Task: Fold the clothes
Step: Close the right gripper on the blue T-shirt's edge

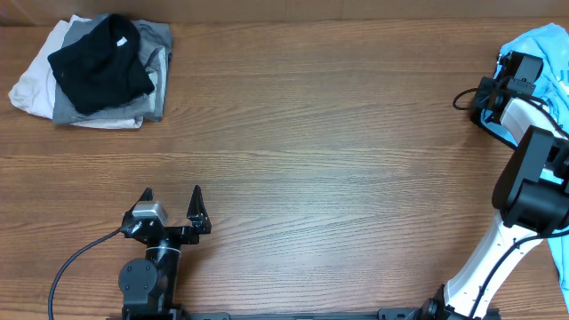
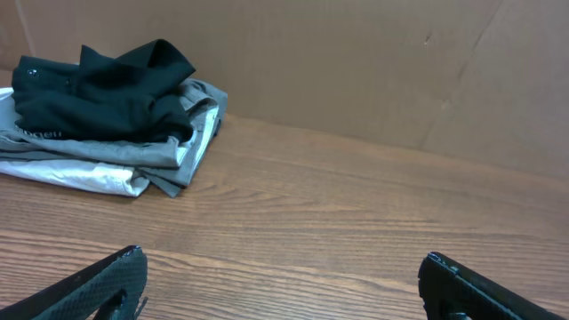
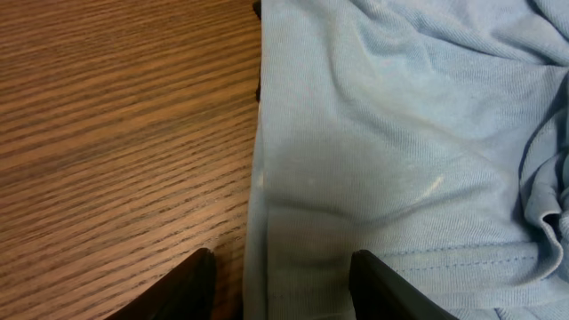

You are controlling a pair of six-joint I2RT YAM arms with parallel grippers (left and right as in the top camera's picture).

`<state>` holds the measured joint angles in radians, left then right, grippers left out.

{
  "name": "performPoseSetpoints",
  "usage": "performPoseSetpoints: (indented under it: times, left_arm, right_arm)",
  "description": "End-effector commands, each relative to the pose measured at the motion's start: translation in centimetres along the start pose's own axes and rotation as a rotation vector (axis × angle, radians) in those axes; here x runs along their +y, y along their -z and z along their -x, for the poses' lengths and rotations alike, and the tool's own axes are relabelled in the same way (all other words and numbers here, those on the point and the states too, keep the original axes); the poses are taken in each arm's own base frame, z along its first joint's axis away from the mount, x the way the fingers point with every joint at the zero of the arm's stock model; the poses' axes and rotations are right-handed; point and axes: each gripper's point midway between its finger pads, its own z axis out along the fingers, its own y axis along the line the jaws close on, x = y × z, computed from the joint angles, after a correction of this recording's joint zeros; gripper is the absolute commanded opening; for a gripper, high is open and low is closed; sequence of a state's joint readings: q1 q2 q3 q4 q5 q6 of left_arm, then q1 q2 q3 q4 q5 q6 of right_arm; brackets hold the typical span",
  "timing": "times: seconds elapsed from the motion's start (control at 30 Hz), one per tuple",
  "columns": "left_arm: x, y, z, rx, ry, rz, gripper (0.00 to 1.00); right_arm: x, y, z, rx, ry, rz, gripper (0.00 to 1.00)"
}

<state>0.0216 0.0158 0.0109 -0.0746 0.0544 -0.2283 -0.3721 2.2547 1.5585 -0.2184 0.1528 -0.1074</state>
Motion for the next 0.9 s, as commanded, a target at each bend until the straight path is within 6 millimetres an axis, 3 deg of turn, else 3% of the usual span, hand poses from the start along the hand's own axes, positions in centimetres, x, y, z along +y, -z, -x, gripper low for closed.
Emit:
performPoseSetpoints:
  times: [0.0,0.27,0.4,0.6,0.87]
  left_arm:
    - [0.3,0.0,0.0,-0.005,-0.023,0.016,1.00]
    - [0.3,0.0,0.0,-0.005,-0.023,0.015,1.00]
    - [0.3,0.0,0.0,-0.005,-0.023,0.016,1.00]
    - [0.3,0.0,0.0,-0.005,-0.023,0.016,1.00]
    - [0.3,0.0,0.0,-0.005,-0.023,0.015,1.00]
  right_arm:
    - [-0.4,0.3,1.2,-0.030,-0.025,0.005,0.52]
    - [-1.5,0.2,1.3,-0.035,-0.035,-0.007,0.56]
    - [-1.7,0.1,1.6,-0.046,-0.040,-0.010,0.45]
    - [-1.7,0.1,1.5,-0.044,-0.040,-0.010,0.44]
    - [-1.4,-1.4,-0.6,0.011,-0.032,-0.005,0.46]
